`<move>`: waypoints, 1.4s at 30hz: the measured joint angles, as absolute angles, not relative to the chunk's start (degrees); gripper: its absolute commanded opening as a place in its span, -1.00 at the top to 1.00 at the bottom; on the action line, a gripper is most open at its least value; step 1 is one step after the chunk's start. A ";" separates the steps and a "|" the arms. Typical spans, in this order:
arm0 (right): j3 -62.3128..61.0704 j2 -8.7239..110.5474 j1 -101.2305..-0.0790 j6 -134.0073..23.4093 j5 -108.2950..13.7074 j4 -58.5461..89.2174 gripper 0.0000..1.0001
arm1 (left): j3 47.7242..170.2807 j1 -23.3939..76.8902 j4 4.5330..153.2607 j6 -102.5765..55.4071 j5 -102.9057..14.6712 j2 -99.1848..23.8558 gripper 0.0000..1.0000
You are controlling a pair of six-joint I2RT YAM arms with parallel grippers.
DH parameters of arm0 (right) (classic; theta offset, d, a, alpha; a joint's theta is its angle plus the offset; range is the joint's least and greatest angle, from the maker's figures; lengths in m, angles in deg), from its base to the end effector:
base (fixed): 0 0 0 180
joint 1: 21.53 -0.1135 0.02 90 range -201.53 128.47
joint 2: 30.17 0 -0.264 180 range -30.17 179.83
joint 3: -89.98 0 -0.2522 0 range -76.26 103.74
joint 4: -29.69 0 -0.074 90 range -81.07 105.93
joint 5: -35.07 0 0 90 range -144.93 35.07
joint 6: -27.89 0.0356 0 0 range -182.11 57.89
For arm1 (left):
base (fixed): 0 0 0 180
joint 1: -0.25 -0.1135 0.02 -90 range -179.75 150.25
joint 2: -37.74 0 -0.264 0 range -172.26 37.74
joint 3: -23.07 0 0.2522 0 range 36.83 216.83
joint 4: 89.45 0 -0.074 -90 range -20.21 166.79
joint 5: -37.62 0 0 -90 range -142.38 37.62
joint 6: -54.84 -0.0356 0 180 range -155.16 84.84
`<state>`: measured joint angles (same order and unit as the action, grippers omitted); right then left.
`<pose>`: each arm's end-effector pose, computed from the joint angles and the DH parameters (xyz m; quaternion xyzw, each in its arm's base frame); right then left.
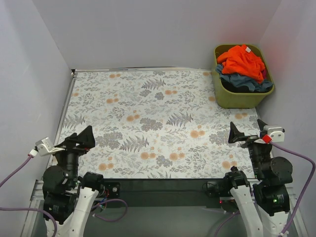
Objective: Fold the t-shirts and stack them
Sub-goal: Grab the tshirt from the pile
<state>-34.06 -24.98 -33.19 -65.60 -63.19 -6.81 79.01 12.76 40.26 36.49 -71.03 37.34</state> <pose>0.0230 -0.0005 0.3597 -0.0243 0.6144 0.0120 0.7886 0.0083 0.0098 0.3331 -0.4323 0.5194 -0.4075 0.6142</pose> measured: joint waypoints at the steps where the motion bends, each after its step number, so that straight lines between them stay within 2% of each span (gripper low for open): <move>1: -34.06 -24.91 -33.19 -65.60 -63.12 -6.79 -0.97 | 78.70 12.76 40.43 36.56 -71.03 37.34 -0.96; 7: -34.08 -23.12 -33.19 -65.60 -63.10 -6.07 -0.97 | 76.82 12.76 41.72 36.71 -70.68 37.32 -0.96; 11: -34.02 -17.24 -33.19 -65.75 -62.86 -3.79 -0.97 | 73.91 12.76 43.04 37.02 -69.46 36.88 -0.97; 16: -30.13 -1.50 -33.19 -66.02 -63.56 -1.85 -0.97 | 72.49 12.76 43.60 37.04 -67.65 32.64 -0.96; 23: -15.61 21.80 -32.77 -67.55 -74.05 1.69 -0.97 | 71.88 12.76 44.28 37.15 -66.36 31.41 -0.96; 26: -9.49 29.82 -29.71 -68.16 -75.53 3.64 -0.86 | 71.88 12.76 44.57 37.15 -66.27 32.27 -0.96; 30: -2.63 39.96 -22.11 -66.76 -73.20 6.15 -0.66 | 71.84 12.76 44.87 37.28 -66.22 32.68 -0.93; 35: 3.29 50.47 -16.21 -63.65 -67.67 8.71 -0.64 | 71.29 12.76 45.13 37.54 -65.50 33.42 -0.91; 42: 10.77 63.02 -13.71 -62.02 -60.56 11.05 -0.59 | 71.05 12.76 45.16 37.72 -64.94 33.47 -0.89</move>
